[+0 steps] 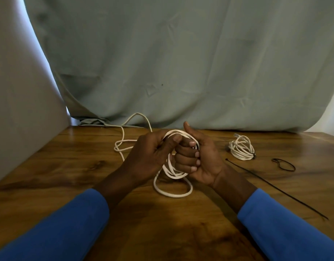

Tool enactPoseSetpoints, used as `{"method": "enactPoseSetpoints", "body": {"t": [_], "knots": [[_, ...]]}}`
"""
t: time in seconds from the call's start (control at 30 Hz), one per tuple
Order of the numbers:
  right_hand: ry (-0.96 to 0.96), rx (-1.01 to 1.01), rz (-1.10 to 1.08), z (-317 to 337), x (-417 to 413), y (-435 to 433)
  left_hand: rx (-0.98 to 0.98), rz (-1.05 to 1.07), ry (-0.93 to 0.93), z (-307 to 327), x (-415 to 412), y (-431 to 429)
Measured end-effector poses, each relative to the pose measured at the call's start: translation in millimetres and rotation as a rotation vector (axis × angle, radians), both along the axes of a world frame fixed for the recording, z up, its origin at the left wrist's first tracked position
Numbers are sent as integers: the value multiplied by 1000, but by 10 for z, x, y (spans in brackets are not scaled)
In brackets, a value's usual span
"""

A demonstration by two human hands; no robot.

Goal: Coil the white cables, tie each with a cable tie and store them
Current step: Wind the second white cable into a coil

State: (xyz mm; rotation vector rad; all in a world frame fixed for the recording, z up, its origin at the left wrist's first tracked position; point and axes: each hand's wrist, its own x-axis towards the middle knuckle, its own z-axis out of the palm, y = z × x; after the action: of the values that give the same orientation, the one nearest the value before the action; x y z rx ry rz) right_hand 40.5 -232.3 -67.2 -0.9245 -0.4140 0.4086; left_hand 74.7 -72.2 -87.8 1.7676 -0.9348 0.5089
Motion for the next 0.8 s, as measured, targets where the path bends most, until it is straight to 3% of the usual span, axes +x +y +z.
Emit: {"method": "enactPoseSetpoints", "body": {"t": [0.1, 0.27, 0.53, 0.67, 0.8], "knots": [[16, 5, -109, 3, -42, 73, -58, 59, -5, -1, 31, -66], [-46, -212, -320, 58, -102, 176, 45, 201, -61, -1, 126, 13], [75, -117, -185, 37, -75, 95, -11, 39, 20, -42, 118, 0], [51, -36, -104, 4, -33, 96, -78, 128, -7, -45, 85, -46], [19, -57, -157, -6, -33, 198, -144, 227, -1, -50, 128, -23]]}}
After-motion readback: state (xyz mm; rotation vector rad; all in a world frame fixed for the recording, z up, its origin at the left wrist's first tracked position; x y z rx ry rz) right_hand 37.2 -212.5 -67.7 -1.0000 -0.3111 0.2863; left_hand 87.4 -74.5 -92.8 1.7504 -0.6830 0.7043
